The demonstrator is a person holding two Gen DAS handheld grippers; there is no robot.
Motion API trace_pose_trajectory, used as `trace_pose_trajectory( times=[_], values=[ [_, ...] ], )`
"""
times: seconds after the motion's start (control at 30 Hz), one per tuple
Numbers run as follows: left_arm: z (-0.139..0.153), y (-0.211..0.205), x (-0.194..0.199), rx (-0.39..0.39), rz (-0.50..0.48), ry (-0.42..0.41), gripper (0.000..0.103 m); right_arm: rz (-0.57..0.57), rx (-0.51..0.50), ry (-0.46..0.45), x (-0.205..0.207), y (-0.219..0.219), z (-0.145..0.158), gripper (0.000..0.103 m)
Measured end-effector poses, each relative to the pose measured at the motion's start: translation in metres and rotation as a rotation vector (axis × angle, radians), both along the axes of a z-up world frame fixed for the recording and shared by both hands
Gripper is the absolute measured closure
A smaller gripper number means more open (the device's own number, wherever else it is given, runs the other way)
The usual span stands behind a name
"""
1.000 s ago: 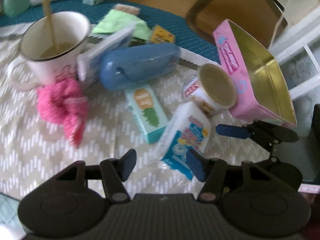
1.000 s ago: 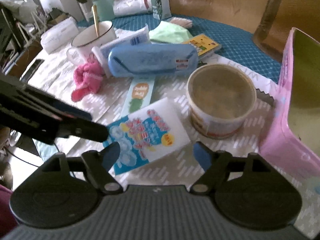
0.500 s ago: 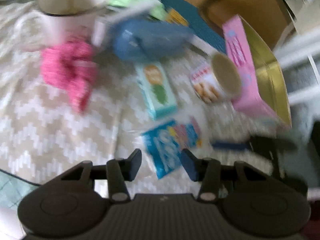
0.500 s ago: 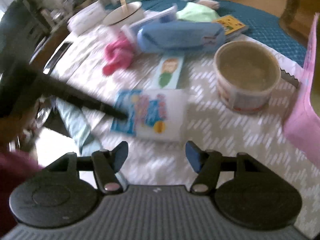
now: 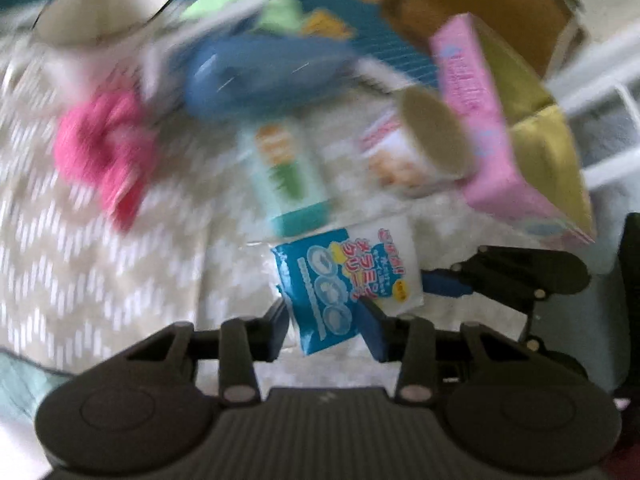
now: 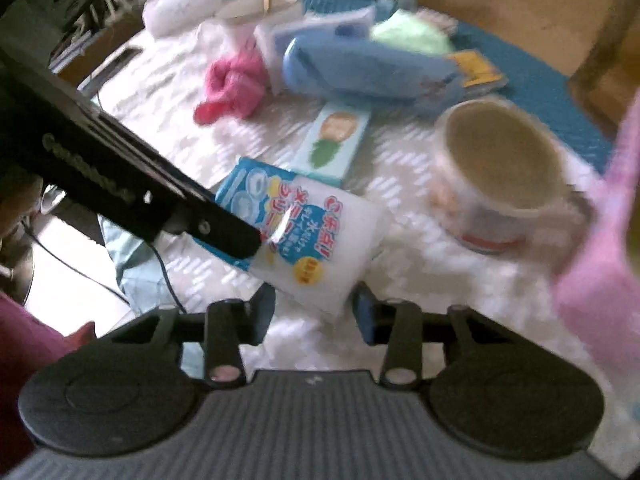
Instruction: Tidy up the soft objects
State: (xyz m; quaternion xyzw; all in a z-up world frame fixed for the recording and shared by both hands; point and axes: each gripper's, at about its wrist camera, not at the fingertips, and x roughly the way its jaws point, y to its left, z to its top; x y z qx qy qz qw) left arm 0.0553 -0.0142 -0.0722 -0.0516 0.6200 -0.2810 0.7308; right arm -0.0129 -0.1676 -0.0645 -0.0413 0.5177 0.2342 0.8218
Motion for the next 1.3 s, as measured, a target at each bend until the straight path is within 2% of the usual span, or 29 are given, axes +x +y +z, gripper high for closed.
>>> trace_pose_trajectory(
  times=[0.17, 0.27, 0.33, 0.43, 0.5, 0.57, 0.6, 0.7, 0.77, 0.8, 0.83, 0.87, 0.97, 1.13, 1.23, 1.3],
  values=[
    [0.04, -0.053, 0.006, -0.12, -0.144, -0.09, 0.067, -0.176, 0.0, -0.126, -0.028, -0.06, 0.051, 0.059],
    [0.051, -0.107, 0.012, -0.176, -0.214, -0.141, 0.066, -0.295, -0.09, -0.231, -0.039, -0.096, 0.067, 0.059],
    [0.053, -0.151, 0.019, -0.197, -0.256, -0.187, 0.065, -0.376, -0.155, -0.268, -0.04, -0.117, 0.07, 0.059],
    [0.046, -0.208, 0.027, -0.2, -0.278, -0.198, 0.065, -0.511, -0.207, -0.26, -0.033, -0.151, 0.063, 0.058],
    [0.037, -0.239, 0.03, -0.167, -0.286, -0.216, 0.066, -0.606, -0.251, -0.245, -0.029, -0.167, 0.054, 0.055],
    [0.03, -0.257, 0.026, -0.115, -0.291, -0.246, 0.065, -0.691, -0.314, -0.218, -0.027, -0.178, 0.045, 0.039],
    [0.027, -0.261, 0.023, -0.095, -0.3, -0.259, 0.065, -0.724, -0.327, -0.213, -0.027, -0.179, 0.042, 0.039],
    [0.032, -0.247, 0.012, -0.101, -0.312, -0.276, 0.063, -0.747, -0.284, -0.241, -0.04, -0.182, 0.049, 0.039],
    [0.042, -0.221, 0.009, -0.125, -0.318, -0.294, 0.06, -0.743, -0.251, -0.284, -0.051, -0.178, 0.057, 0.04],
    [0.046, -0.201, 0.006, -0.138, -0.31, -0.31, 0.059, -0.732, -0.214, -0.312, -0.056, -0.175, 0.062, 0.042],
    [0.049, -0.181, 0.005, -0.142, -0.294, -0.32, 0.057, -0.713, -0.168, -0.339, -0.062, -0.171, 0.068, 0.048],
    [0.047, -0.166, 0.006, -0.137, -0.272, -0.324, 0.056, -0.675, -0.107, -0.361, -0.063, -0.165, 0.072, 0.056],
    [0.043, -0.097, 0.002, -0.087, -0.149, -0.313, 0.056, -0.493, 0.014, -0.376, -0.055, -0.128, 0.077, 0.065],
    [0.024, 0.0, -0.006, 0.037, 0.092, -0.258, 0.056, -0.161, 0.098, -0.32, -0.004, -0.05, 0.062, 0.067],
    [0.02, 0.035, -0.005, 0.031, 0.183, -0.245, 0.056, -0.127, 0.08, -0.267, 0.054, -0.026, 0.055, 0.064],
    [0.017, 0.052, 0.0, 0.002, 0.208, -0.246, 0.054, -0.208, 0.107, -0.188, 0.093, -0.024, 0.046, 0.064]
  ],
)
